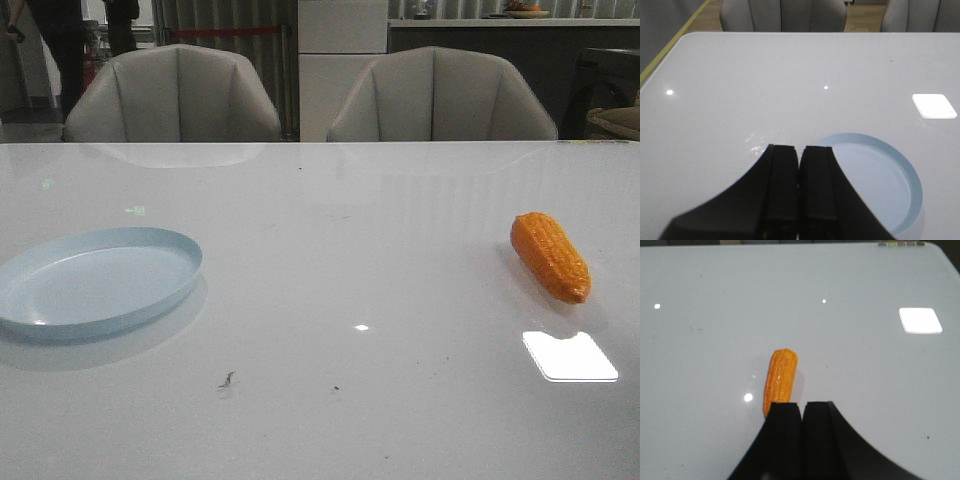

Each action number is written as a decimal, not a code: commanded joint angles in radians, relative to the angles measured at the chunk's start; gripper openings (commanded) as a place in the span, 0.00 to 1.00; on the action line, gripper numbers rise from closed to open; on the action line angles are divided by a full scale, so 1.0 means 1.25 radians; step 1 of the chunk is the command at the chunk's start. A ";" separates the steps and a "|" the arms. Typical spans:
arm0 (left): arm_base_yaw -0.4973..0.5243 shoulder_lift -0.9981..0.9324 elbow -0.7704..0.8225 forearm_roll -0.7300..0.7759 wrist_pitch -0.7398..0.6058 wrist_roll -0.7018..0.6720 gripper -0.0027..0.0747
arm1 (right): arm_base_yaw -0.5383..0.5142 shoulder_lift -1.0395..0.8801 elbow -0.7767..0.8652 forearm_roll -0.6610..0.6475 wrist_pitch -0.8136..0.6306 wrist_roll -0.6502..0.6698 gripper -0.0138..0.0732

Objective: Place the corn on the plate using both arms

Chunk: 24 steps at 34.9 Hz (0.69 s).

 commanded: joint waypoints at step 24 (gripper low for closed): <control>0.002 0.019 -0.028 -0.010 0.001 -0.008 0.37 | -0.002 0.022 -0.028 -0.009 0.006 -0.003 0.69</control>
